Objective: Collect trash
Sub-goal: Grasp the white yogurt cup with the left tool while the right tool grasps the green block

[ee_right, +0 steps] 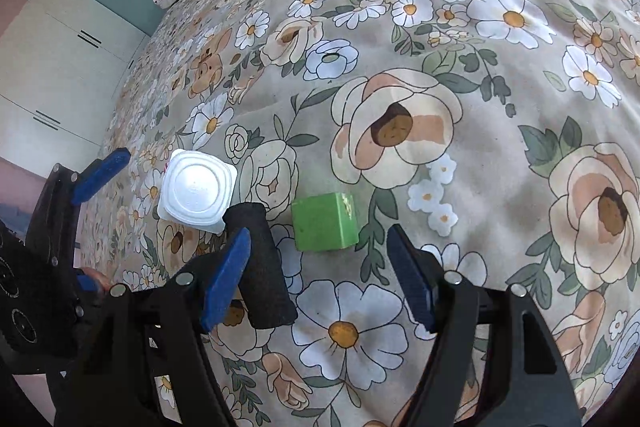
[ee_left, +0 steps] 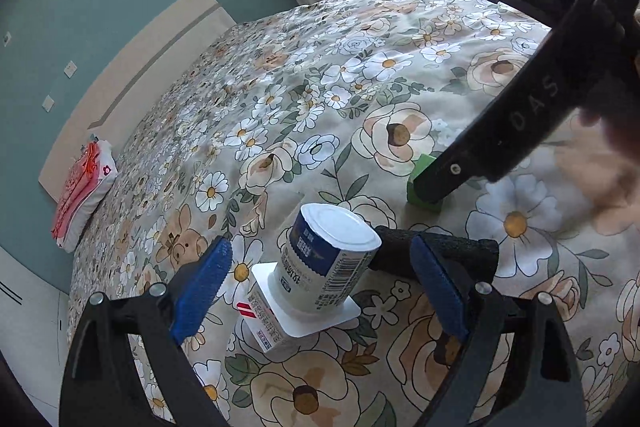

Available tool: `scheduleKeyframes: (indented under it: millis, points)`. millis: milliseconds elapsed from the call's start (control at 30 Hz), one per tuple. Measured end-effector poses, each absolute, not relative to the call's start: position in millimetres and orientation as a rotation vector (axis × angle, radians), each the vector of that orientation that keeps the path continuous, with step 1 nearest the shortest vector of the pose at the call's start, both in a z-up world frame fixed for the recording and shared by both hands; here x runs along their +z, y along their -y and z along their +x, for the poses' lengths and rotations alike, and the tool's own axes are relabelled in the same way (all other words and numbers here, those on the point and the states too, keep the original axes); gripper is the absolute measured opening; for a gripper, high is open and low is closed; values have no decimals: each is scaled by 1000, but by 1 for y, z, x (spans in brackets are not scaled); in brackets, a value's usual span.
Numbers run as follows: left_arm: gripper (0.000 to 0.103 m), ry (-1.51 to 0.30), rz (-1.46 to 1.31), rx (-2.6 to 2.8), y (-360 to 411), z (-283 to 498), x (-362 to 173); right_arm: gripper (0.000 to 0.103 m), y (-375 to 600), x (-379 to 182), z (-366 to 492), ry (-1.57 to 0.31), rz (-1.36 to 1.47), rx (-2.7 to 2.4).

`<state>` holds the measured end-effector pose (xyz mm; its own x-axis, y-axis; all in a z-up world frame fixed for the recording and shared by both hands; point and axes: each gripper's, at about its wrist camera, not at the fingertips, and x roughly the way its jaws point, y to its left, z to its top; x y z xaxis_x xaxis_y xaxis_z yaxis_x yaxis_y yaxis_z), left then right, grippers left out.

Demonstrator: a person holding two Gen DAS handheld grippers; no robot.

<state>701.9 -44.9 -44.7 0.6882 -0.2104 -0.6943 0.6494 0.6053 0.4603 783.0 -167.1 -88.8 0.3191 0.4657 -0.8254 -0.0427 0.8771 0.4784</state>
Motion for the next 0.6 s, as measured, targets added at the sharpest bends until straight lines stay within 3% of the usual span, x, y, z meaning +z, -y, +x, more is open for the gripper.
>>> scheduleKeyframes:
  millis: [167, 233, 467, 600]
  points:
    - [90, -619, 748, -532, 40, 715, -49, 71, 165, -100, 793, -1214, 415, 340]
    - [85, -609, 724, -527, 41, 719, -51, 71, 164, -104, 796, -1212, 420, 334]
    - [84, -578, 788, -468, 61, 728, -73, 71, 163, -108, 804, -1192, 440, 326]
    - [73, -622, 821, -423, 68, 745, -80, 71, 161, -108, 807, -1188, 436, 323]
